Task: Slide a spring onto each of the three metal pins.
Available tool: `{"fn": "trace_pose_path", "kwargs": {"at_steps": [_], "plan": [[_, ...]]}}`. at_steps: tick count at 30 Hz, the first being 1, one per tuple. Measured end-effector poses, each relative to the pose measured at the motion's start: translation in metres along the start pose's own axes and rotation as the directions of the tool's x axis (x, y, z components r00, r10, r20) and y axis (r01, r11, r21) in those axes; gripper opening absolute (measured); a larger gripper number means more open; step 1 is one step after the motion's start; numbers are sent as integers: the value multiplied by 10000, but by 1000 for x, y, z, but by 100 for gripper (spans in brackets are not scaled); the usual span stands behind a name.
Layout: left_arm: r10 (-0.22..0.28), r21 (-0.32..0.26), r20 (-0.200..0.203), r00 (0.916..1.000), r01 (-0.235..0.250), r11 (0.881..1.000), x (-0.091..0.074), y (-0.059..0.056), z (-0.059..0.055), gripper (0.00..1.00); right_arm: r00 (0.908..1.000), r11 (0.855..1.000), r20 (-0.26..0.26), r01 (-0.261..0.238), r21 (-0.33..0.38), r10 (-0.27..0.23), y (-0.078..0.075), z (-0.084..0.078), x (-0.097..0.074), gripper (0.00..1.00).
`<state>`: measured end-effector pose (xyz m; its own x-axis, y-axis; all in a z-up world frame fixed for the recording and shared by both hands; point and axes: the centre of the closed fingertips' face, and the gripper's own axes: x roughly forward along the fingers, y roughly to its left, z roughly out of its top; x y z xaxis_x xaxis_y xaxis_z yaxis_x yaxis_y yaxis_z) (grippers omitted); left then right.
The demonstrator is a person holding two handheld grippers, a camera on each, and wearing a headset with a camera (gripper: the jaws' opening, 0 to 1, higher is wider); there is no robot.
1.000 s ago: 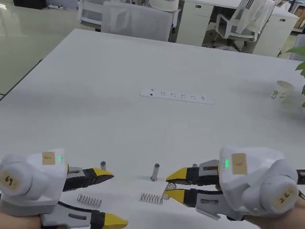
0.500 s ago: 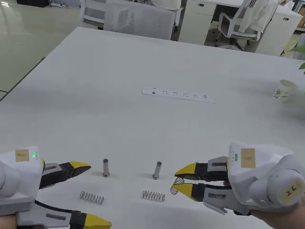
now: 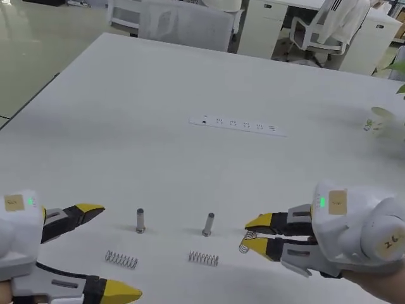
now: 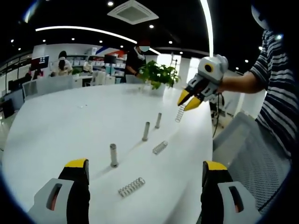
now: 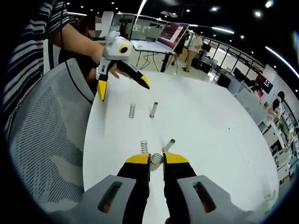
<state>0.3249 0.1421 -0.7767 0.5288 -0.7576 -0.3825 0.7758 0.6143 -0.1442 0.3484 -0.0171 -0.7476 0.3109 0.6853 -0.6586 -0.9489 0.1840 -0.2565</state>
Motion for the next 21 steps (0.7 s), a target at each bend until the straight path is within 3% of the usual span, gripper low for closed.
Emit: {"fn": "trace_pose_path", "kwargs": {"at_steps": [9,21], "plan": [[169,-61,124,9998,-168,9998,-3,5,2,98,9994,9996,-323,147,224,-140,-22,-11,-4,7],[273,-152,391,9989,-267,9995,-4,10,10,98,9930,9881,-501,1117,1053,-1069,-68,-25,-11,7]]}}
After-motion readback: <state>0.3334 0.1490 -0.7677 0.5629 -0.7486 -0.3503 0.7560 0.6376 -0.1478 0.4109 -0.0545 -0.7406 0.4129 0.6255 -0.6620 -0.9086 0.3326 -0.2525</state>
